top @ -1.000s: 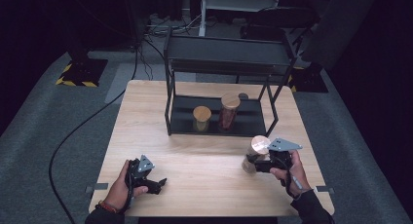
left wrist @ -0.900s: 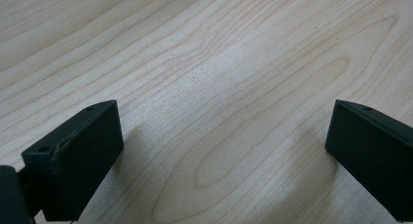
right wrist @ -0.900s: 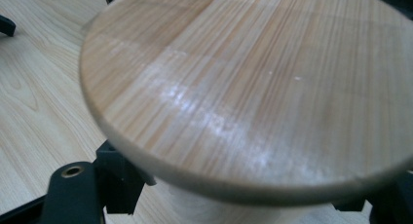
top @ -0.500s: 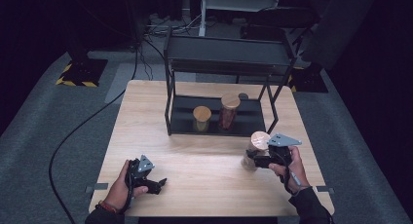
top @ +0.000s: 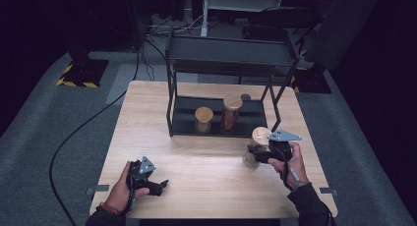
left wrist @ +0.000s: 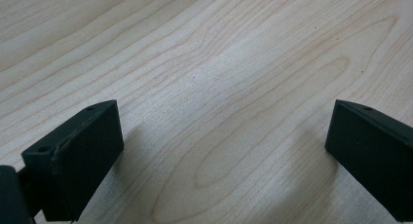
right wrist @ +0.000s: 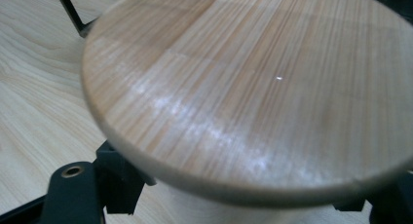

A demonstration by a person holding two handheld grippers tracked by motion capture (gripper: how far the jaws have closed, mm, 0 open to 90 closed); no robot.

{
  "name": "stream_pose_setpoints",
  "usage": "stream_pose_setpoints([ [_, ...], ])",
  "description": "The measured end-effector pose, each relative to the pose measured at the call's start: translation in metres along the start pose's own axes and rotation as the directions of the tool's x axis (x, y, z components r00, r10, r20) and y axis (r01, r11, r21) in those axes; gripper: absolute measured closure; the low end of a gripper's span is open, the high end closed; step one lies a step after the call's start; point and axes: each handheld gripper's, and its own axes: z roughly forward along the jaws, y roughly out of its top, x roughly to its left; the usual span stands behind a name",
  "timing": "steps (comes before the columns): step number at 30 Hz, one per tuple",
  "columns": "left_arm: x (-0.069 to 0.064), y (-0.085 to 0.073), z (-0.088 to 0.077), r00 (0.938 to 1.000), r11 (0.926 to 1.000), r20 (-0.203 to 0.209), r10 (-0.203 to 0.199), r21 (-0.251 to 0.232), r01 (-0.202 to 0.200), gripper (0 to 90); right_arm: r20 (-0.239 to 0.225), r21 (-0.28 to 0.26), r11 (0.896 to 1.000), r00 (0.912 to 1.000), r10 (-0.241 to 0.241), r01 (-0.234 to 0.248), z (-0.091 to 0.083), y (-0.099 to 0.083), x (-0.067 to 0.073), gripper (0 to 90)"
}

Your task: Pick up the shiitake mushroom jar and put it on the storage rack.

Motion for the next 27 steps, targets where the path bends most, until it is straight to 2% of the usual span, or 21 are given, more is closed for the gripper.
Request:
stream_pose_setpoints([
  [27, 0.0, 0.0, 0.0, 1.0, 1.0, 0.0, 0.0, 0.0, 0.0, 0.2, 0.053, -0.009, 1.0, 0.9985, 0.008, -0.008, 0.009, 0.017, 0.008, 24.5],
])
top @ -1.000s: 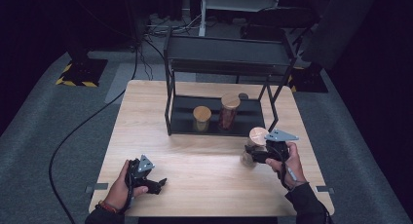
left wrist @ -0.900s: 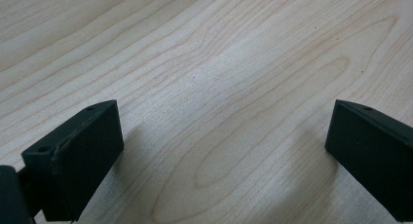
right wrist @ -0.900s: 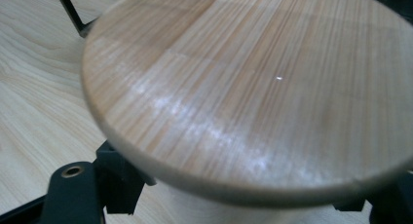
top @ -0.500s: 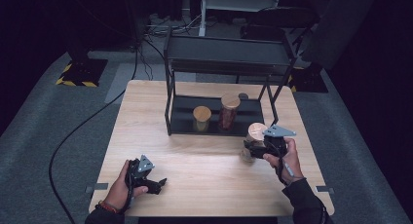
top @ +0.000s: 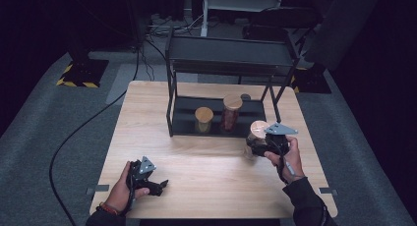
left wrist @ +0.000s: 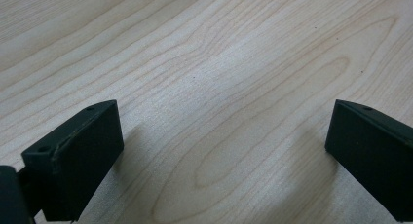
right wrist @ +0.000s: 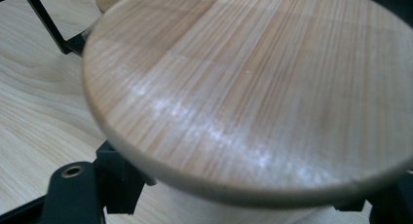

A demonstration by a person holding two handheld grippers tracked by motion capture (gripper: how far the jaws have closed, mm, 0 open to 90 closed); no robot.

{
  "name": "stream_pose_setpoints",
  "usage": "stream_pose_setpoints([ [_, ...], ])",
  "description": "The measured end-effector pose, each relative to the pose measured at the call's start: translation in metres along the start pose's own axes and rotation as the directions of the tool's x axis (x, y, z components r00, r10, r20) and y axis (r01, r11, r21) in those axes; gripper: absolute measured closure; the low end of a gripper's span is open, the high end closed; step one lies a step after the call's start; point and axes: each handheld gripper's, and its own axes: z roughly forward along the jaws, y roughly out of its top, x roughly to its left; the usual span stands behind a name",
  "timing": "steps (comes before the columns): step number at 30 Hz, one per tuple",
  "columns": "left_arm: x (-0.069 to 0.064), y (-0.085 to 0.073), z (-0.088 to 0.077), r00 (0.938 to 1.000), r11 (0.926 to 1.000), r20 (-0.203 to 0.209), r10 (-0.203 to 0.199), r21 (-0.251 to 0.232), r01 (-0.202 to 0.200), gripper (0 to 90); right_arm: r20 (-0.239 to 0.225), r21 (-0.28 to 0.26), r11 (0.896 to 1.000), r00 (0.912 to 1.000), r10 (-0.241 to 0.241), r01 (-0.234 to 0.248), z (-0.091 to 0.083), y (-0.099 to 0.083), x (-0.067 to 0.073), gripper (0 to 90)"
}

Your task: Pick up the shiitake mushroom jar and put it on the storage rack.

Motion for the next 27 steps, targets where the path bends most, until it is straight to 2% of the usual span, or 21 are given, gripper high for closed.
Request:
stream_pose_setpoints([
  [9, 0.0, 0.0, 0.0, 1.0, 1.0, 0.0, 0.0, 0.0, 0.0, 0.2, 0.014, -0.009, 1.0, 0.9999, 0.001, -0.001, 0.002, 0.007, 0.002, 24.5],
  [21, 0.0, 0.0, 0.0, 1.0, 1.0, 0.0, 0.0, 0.0, 0.0, 0.2, 0.077, -0.004, 1.0, 0.9969, 0.012, -0.012, 0.012, 0.017, 0.008, 24.6],
  [27, 0.0, 0.0, 0.0, 1.0, 1.0, 0.0, 0.001, 0.0, -0.001, 0.2, 0.095, -0.004, 1.0, 0.9952, 0.024, -0.023, 0.018, 0.022, 0.008, 24.6],
])
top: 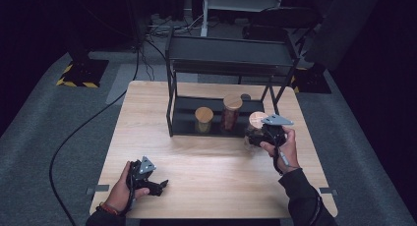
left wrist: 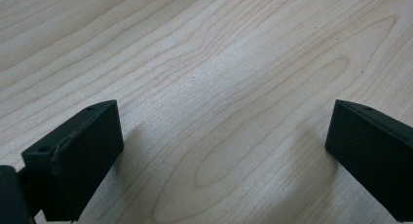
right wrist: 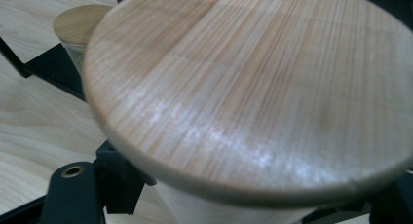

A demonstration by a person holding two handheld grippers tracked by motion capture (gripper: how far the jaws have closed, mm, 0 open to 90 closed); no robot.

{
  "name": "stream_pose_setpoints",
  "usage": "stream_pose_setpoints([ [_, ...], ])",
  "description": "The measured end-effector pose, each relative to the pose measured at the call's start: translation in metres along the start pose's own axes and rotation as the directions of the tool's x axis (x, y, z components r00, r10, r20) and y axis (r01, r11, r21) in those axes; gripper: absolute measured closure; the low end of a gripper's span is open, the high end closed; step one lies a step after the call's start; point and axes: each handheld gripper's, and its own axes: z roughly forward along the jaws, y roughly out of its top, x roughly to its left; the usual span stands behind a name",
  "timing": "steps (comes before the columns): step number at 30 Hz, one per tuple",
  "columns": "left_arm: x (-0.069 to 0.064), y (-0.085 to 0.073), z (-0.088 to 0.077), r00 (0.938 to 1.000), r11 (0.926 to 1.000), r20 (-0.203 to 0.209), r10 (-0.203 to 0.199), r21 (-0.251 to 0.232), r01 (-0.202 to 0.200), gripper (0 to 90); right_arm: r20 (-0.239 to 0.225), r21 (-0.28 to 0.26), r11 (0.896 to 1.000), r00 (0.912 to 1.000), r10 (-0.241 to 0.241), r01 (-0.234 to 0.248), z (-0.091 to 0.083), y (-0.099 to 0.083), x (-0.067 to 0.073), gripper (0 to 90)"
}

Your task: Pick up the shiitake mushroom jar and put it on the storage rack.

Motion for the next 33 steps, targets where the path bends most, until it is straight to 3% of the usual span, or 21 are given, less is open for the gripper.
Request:
stream_pose_setpoints([
  [7, 0.0, 0.0, 0.0, 1.0, 1.0, 0.0, 0.0, 0.0, 0.0, 0.2, 0.027, 0.004, 1.0, 0.9992, 0.03, -0.03, 0.007, 0.007, 0.0, 24.6],
  [33, 0.0, 0.0, 0.0, 1.0, 1.0, 0.0, 0.003, 0.002, -0.003, 0.2, 0.126, 0.009, 0.998, 0.9899, 0.065, -0.067, 0.044, 0.024, 0.006, 24.6],
])
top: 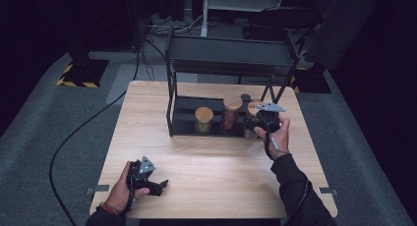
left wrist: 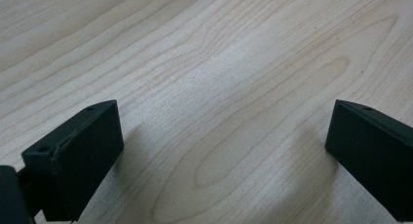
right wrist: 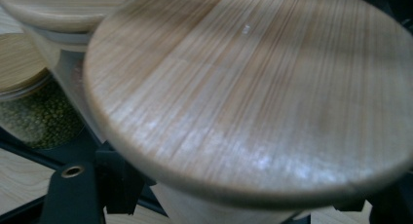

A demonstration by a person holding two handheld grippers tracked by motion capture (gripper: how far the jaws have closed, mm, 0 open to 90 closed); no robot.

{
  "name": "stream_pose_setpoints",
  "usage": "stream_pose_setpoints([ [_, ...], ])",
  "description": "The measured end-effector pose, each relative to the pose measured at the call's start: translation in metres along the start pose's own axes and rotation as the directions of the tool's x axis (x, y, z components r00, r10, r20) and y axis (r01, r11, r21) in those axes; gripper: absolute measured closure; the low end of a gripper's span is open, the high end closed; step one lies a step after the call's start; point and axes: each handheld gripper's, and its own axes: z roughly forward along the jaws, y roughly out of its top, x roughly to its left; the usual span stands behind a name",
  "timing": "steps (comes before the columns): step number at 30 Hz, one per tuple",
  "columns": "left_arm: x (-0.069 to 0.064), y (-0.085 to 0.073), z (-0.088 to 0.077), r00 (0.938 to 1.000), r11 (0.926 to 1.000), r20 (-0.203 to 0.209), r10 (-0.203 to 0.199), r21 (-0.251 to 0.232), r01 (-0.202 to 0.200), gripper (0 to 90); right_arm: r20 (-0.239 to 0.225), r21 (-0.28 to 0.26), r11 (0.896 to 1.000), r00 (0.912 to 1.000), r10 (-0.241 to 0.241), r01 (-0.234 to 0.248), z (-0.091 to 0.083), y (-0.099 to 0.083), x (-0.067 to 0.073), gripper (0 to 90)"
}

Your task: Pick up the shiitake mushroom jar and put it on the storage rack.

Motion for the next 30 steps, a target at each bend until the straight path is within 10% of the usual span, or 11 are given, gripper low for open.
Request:
stream_pose_setpoints([
  [30, 0.0, 0.0, 0.0, 1.0, 1.0, 0.0, 0.0, 0.0, 0.0, 0.2, 0.05, 0.012, 0.997, 0.996, 0.074, -0.074, 0.028, 0.004, -0.001, 24.6],
])
